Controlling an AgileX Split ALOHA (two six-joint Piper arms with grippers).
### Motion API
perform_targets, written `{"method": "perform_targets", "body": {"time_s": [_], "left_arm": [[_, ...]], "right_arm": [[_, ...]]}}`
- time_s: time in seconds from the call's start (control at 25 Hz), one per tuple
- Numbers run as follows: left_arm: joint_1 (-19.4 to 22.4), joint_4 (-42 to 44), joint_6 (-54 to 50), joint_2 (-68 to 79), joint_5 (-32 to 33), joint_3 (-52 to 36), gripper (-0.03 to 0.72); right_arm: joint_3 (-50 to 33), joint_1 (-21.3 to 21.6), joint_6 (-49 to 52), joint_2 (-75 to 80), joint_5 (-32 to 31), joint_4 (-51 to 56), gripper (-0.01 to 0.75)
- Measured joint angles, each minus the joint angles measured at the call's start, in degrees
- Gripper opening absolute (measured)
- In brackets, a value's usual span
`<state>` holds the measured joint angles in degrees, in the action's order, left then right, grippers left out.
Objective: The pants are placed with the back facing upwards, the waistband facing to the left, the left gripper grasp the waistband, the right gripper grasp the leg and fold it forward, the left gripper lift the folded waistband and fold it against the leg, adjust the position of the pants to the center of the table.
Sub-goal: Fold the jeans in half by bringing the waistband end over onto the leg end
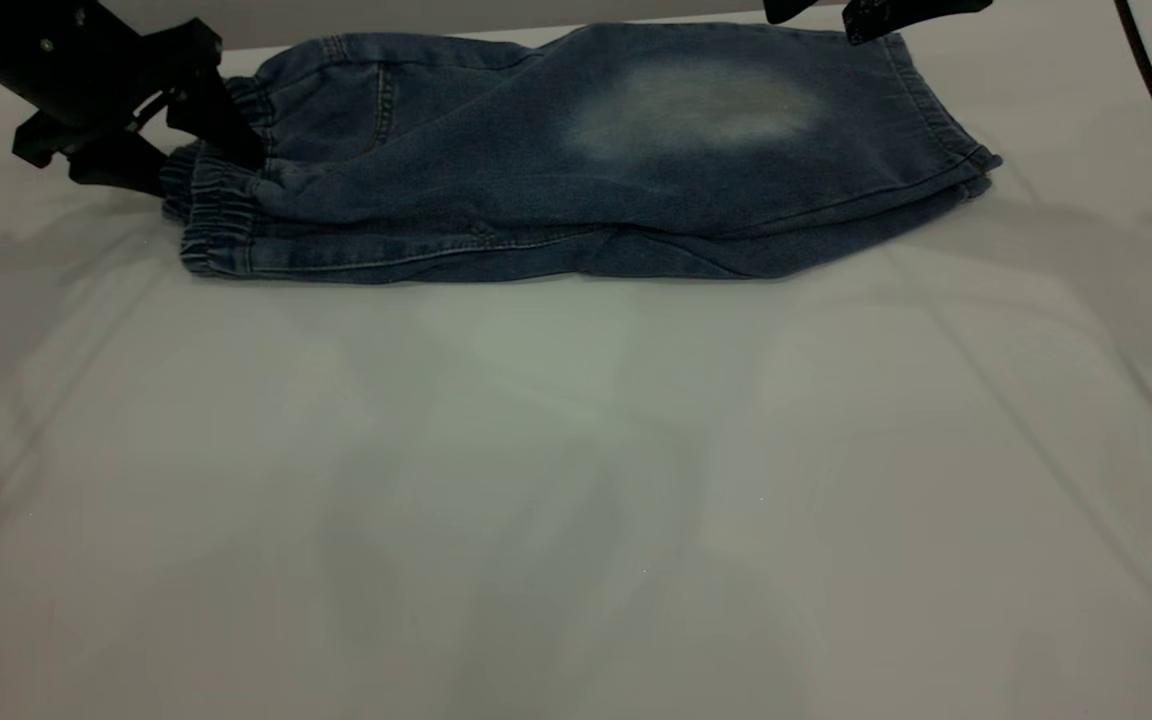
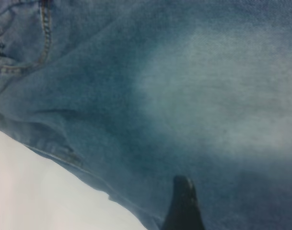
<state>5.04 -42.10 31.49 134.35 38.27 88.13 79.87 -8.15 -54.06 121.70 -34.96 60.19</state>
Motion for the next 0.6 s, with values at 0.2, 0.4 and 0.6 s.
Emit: {"method": "perform_targets", "body": {"time_s": [0.2,0.4,0.6], "left_arm": [[-0.05,0.0,-0.4,0.0,0.32,0.0,0.352],[-0.05,-0.12,-0.44,-0.13,1.34,0.0,0.13],[-0.05,-0.06,-0.34,-0.32,2.23,0.0,0.079]], "right_arm": [[0.0,-3.82,-0.56,0.04,4.97,0.17,0.432],[0.0,-7.86,-0.74,1.64,13.88,0.22,0.428],[0.69,-7.84,-0.74,5.43,21.91,-0.14,0.426]]}}
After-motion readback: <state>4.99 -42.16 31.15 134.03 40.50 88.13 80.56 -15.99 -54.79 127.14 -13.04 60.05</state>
